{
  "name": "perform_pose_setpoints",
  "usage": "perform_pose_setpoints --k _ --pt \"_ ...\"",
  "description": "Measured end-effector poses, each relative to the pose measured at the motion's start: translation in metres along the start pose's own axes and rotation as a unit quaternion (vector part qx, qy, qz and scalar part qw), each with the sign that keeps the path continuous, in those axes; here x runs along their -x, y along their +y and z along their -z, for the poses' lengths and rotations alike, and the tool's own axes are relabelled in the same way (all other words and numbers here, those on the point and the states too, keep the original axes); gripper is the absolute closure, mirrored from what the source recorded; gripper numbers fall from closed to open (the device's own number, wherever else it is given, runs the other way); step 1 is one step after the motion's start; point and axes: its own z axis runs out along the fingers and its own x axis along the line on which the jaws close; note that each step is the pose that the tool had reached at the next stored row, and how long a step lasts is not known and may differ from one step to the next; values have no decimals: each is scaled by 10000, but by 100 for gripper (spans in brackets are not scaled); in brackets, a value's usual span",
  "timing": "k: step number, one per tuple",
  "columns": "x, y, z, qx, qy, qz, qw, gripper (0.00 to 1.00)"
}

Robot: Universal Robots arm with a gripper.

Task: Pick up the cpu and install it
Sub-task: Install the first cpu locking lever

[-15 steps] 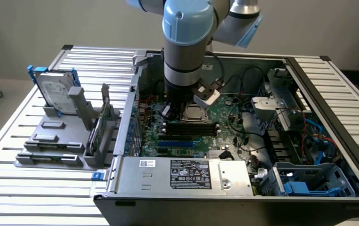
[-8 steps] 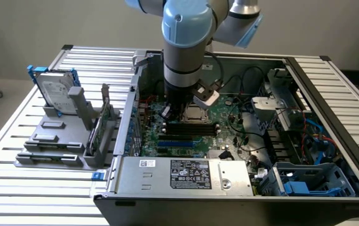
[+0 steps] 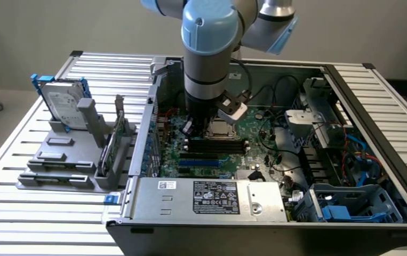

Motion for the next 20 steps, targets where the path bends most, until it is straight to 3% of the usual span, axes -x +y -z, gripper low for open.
perform_pose_setpoints --k 6,12,20 --pt "5 -3 -7 42 53 90 9999 89" --pt "20 -19 -17 9 127 166 9998 89" --pt "27 -38 -7 1 141 186 9997 89"
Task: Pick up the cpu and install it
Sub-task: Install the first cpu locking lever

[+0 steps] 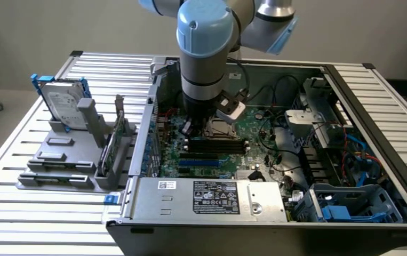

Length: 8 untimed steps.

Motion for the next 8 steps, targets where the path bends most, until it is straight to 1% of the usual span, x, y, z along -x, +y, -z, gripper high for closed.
perform_pose_setpoints --k 4,8 --pt "-40 -27 77 0 -1 0 10000 89" --pt "-102 -70 199 0 0 1 10000 89"
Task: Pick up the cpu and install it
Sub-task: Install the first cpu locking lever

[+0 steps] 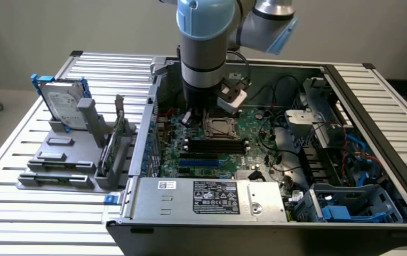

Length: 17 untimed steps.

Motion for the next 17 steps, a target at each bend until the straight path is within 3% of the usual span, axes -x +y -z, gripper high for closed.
perform_pose_setpoints --k 8,14,17 --pt "-14 1 336 4 0 -24 10000 89" --pt "106 118 388 6 2 -34 10000 89" --pt "44 217 383 10 4 -34 10000 89"
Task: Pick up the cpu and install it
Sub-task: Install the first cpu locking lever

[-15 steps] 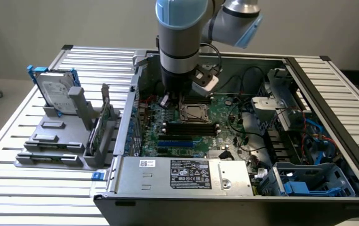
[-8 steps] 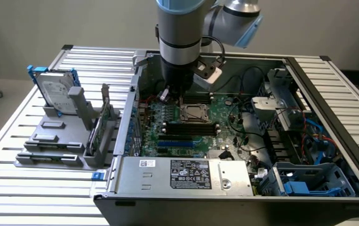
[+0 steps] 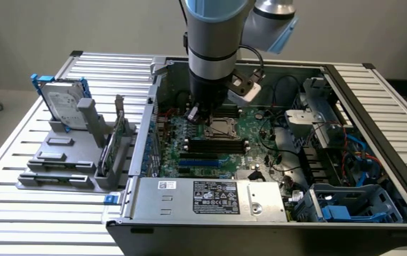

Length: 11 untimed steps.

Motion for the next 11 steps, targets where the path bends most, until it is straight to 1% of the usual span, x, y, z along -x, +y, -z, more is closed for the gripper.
perform_pose_setpoints --k 1,3,5,11 --pt "-15 22 -7 7 6 2 10000 89" --pt "-11 27 -33 28 22 8 10000 89" --pt "-1 26 -68 40 32 12 10000 89" --pt "16 22 -177 48 37 13 10000 89"
